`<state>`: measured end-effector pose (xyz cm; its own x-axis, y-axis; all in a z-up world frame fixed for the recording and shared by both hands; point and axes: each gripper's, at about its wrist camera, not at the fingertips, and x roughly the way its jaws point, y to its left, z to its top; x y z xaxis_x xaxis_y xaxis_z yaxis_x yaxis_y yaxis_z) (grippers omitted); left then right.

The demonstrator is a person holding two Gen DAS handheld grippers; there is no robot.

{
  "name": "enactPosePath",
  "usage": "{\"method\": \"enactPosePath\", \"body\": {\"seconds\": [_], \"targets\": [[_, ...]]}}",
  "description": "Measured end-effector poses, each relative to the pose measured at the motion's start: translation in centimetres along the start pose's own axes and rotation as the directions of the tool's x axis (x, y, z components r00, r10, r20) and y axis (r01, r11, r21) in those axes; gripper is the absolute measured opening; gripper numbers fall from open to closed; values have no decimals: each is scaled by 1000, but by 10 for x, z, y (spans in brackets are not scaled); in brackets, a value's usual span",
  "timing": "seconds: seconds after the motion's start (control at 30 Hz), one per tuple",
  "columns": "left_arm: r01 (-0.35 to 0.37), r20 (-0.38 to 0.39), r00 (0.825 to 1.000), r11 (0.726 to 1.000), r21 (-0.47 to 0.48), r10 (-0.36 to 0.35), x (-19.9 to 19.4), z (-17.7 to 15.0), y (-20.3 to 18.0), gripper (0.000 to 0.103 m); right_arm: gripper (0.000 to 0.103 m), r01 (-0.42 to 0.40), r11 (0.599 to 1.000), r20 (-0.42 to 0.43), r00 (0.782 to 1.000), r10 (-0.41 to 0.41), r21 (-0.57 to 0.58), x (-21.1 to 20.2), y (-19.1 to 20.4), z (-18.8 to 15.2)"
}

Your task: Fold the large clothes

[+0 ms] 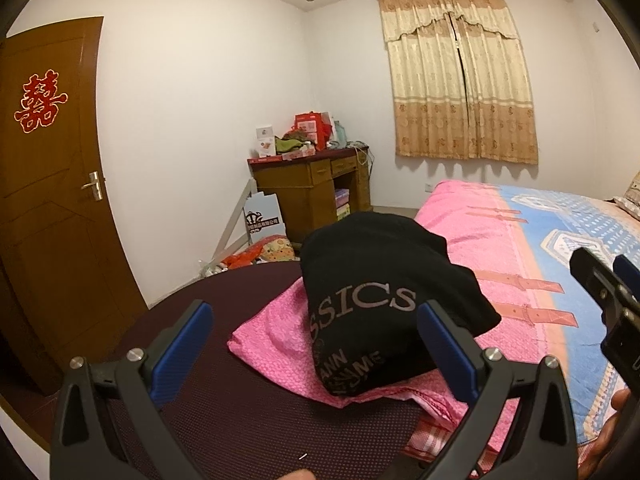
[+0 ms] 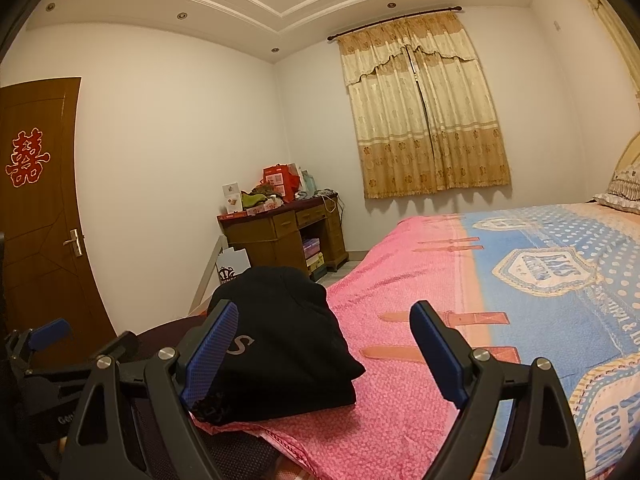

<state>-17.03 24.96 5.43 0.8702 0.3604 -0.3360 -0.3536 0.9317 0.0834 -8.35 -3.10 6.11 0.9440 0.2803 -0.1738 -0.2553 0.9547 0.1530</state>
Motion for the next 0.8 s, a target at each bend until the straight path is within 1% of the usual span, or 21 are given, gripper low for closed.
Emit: {"method": "enactPosePath", "body": {"seconds": [0.07, 0.2, 0.33, 0.47, 0.53, 0.73, 0.8], "targets": [[-13, 0, 1000, 1000, 1, 13, 1, 0, 1, 103, 89, 1, 1000, -2, 1000, -1, 1, 0, 0, -1], [0, -14, 1000, 1000, -9, 0, 5, 0, 2, 103, 89, 1, 1000, -4, 1000, -1, -1, 0, 0, 0], [15, 1, 1000, 1000, -9, -15, 3, 0, 3, 103, 89, -1, 1000, -8, 1000, 1, -1, 1, 1, -2], [29, -12, 999, 999, -18, -29, 5, 0, 3, 103, 89, -4, 1000, -17, 1000, 4, 6, 2, -1, -3], [21, -16, 1000, 1000, -16, -21, 6, 0, 3, 103, 89, -3, 1000, -18, 1000, 4, 7, 3, -1, -4], [35, -35, 999, 999, -21, -36, 9, -1, 4, 103, 89, -5, 1000, -21, 1000, 5, 9, 3, -2, -4], [30, -41, 999, 999, -18, -30, 10, -2, 4, 103, 89, -4, 1000, -23, 1000, 5, 12, 3, -3, -5]]}}
